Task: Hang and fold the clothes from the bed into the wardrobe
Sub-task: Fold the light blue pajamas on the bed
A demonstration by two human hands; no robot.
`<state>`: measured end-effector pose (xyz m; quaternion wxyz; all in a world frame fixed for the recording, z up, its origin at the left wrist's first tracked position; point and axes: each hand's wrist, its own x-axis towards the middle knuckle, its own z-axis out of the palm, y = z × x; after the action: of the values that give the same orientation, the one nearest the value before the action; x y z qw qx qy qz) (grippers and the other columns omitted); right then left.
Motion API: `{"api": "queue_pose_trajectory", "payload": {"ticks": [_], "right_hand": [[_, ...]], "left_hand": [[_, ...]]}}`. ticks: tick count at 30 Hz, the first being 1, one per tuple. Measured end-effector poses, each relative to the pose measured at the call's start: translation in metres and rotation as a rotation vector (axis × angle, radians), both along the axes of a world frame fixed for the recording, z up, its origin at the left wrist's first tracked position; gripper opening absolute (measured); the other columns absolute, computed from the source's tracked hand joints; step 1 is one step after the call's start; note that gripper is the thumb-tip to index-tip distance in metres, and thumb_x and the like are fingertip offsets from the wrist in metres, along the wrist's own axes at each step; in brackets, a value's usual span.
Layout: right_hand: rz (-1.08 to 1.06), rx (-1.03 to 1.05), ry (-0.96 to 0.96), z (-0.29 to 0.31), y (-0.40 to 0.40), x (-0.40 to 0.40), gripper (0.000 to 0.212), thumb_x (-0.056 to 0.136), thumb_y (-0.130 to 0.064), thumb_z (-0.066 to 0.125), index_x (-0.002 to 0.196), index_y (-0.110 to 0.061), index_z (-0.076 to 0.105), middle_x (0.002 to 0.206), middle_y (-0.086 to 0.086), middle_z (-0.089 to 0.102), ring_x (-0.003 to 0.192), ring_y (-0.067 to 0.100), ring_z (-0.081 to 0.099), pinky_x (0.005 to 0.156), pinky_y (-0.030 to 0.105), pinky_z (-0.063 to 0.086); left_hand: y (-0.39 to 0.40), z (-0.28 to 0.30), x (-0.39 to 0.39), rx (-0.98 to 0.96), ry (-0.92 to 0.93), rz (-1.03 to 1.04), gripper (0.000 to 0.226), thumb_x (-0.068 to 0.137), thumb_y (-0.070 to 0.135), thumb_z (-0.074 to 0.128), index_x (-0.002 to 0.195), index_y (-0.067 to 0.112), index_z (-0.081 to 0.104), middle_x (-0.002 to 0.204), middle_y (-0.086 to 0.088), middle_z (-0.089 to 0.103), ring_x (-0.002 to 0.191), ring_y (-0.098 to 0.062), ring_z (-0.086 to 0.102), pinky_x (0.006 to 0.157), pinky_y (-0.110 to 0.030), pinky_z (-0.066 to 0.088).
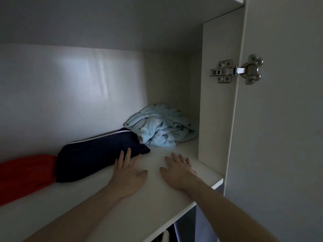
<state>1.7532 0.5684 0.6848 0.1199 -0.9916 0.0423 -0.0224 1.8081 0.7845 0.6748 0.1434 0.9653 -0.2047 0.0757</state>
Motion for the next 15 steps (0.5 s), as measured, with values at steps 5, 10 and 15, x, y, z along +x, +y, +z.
{"api": "queue_pose_trajectory", "payload": {"ticks": [5,10,15], "right_hand": [[-0.024,0.033,-0.056,-0.001,0.021,-0.054,0.066,0.100,-0.056,0.029,0.159,-0.026,0.026,0.169,0.003,0.017,0.157,0.026,0.007,0.126,0.049,-0.001],[-0.035,0.221,-0.264,-0.006,0.040,-0.128,0.064,0.099,-0.046,0.049,0.156,-0.023,0.033,0.163,0.001,0.030,0.150,0.020,0.027,0.125,0.039,0.013],[-0.012,0.531,-0.428,-0.008,0.026,-0.235,0.063,0.098,-0.041,0.060,0.153,-0.035,0.031,0.155,-0.020,0.031,0.139,-0.002,0.035,0.112,0.015,0.028]], "left_hand": [[0.008,0.005,-0.060,0.019,0.027,-0.084,0.073,0.100,0.057,0.037,0.162,0.034,0.007,0.167,-0.001,-0.026,0.152,-0.023,-0.029,0.126,-0.045,-0.007],[0.015,0.007,-0.122,0.046,0.077,-0.156,0.064,0.103,0.051,0.036,0.160,0.036,0.014,0.167,0.003,-0.025,0.155,-0.023,-0.020,0.126,-0.052,0.002],[0.018,0.014,-0.192,0.003,0.162,-0.392,0.076,0.101,0.044,0.048,0.158,0.040,-0.002,0.156,0.022,-0.039,0.152,-0.014,-0.025,0.127,-0.048,0.006]]}}
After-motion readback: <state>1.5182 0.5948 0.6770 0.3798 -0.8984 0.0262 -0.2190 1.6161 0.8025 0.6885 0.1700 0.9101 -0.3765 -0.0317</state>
